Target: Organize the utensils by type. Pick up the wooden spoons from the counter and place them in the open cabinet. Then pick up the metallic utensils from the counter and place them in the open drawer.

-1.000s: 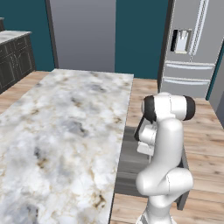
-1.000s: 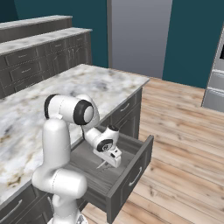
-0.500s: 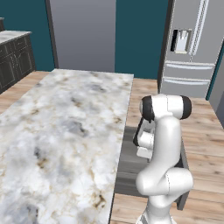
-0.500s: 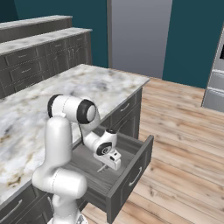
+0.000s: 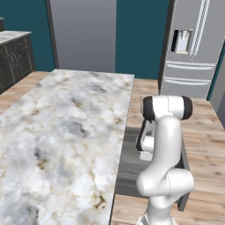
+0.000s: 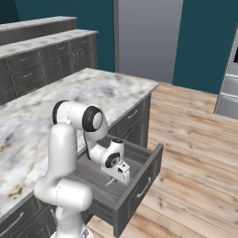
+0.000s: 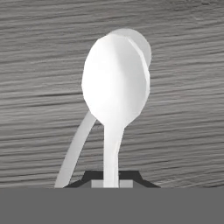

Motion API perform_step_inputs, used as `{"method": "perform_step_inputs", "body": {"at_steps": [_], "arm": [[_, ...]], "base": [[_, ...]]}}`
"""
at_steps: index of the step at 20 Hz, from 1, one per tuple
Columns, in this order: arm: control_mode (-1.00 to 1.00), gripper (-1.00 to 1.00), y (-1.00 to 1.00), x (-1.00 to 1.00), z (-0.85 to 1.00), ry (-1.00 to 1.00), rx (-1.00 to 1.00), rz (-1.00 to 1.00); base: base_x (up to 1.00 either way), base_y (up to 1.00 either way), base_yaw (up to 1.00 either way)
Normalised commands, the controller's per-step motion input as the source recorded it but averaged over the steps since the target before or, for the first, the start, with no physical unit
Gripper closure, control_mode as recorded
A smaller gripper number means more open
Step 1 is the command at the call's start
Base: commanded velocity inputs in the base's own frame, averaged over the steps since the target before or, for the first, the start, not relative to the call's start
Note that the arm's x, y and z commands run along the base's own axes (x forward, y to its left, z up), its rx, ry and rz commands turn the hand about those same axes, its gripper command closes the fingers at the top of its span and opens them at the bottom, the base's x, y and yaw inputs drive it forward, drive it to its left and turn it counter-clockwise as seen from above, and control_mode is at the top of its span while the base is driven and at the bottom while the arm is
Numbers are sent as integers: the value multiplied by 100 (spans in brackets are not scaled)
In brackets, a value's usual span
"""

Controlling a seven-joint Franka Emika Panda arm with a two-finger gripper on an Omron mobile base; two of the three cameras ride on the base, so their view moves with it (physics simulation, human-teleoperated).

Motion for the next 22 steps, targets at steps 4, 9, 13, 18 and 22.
{"method": "perform_step_inputs", "body": {"at_steps": [4, 9, 13, 18, 22], "arm": [[-100, 100, -11, 0, -8, 6, -3, 0], [-100, 100, -4, 0, -16, 7, 0, 0], [-100, 100, -7, 0, -7, 3, 0, 0], [-100, -100, -6, 0, 0, 1, 0, 0], [-100, -100, -7, -2, 0, 0, 0, -1]], "base": [[0, 0, 0], [0, 0, 0], [0, 0, 0], [0, 0, 0], [0, 0, 0]]}}
